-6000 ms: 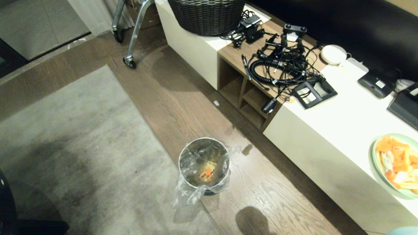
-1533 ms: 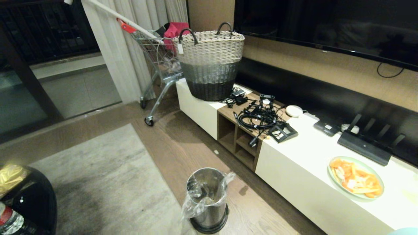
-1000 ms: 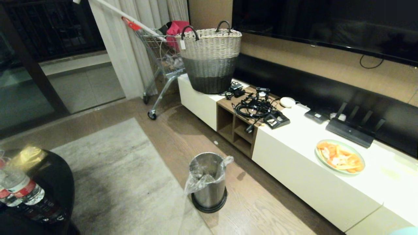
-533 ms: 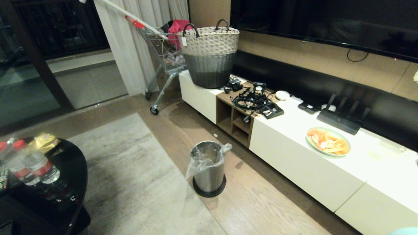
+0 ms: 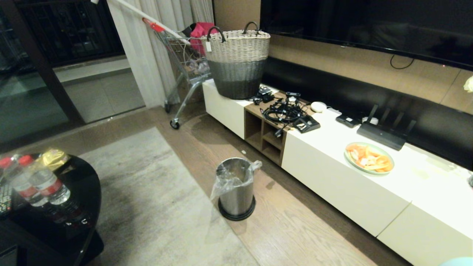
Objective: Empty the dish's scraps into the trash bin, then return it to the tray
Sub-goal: Put the bowl back to the table
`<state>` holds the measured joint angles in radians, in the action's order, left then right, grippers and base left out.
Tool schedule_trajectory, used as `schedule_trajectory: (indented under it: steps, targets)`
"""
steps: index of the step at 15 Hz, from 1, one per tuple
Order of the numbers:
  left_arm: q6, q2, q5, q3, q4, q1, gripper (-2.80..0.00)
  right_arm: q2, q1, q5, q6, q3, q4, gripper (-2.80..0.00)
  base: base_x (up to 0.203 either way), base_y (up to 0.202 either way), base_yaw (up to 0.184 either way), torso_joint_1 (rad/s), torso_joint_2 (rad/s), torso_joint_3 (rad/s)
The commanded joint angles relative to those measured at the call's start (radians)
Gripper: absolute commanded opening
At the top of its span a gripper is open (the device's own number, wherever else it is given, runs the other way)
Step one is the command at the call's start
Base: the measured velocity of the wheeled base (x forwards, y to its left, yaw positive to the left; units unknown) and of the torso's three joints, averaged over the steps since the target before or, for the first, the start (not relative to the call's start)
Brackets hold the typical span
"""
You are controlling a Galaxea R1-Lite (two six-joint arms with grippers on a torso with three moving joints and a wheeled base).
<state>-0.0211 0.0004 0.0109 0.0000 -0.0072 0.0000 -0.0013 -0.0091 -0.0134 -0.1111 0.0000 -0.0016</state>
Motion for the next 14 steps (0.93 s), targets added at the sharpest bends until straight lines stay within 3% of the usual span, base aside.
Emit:
schedule_trajectory:
  steps: [1, 8, 14]
  targets:
    - [-0.002, 0.000, 0.000, 0.000, 0.000, 0.000, -2.80, 0.001, 0.000, 0.000, -0.001, 0.000, 0.000, -2.80, 0.000, 0.000, 0.000, 0.000, 0.00, 0.000]
    - [-0.002, 0.000, 0.000, 0.000, 0.000, 0.000, -2.80, 0.001, 0.000, -0.003, 0.041, 0.000, 0.000, -2.80, 0.000, 0.000, 0.000, 0.000, 0.00, 0.000]
    - [-0.001, 0.000, 0.000, 0.000, 0.000, 0.000, -2.80, 0.001, 0.000, -0.005, 0.060, 0.000, 0.000, -2.80, -0.002, -0.007, 0.148, 0.001, 0.00, 0.002]
